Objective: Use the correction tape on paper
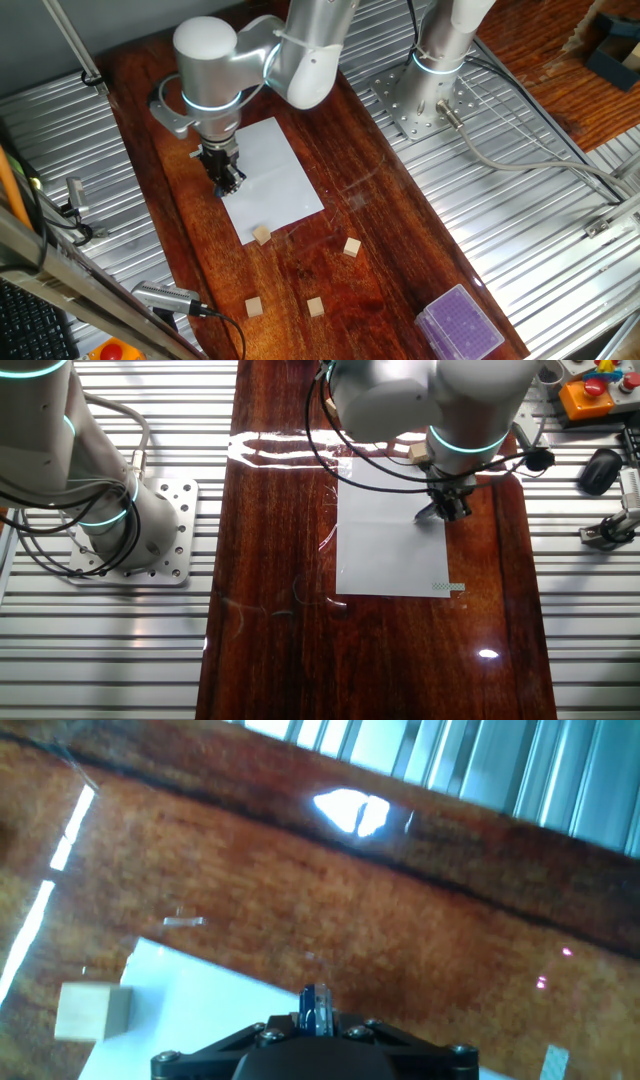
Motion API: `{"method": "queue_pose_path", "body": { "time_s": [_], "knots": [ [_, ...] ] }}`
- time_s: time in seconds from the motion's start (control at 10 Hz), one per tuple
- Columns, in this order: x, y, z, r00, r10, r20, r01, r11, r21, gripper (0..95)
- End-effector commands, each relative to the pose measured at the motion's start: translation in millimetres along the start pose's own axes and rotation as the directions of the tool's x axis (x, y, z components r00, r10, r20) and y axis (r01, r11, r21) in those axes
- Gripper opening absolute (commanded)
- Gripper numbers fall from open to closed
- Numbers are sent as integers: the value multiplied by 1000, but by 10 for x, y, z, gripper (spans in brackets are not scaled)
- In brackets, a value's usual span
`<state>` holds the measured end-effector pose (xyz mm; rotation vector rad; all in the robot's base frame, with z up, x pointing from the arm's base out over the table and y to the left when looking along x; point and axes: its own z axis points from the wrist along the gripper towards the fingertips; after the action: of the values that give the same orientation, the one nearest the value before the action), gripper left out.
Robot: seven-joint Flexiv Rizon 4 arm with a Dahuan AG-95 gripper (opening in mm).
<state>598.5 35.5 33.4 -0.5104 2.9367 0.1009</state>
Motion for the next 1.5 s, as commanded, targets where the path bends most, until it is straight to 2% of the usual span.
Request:
{"method": "queue_pose_path", "body": {
  "time_s": [0.1,0.4,0.8,1.2,1.5],
  "knots": [
    [-83,-11,7,1000,1,21,-1,1000,-9,0],
    [-133,-21,-29,1000,2,-17,-2,1000,-15,0],
    [-38,-5,-75,998,1,-70,-2,1000,-18,0],
    [81,-1,-81,998,-8,-70,7,1000,-14,0],
    [142,3,-43,999,-10,-54,9,1000,-12,0]
  ]
}}
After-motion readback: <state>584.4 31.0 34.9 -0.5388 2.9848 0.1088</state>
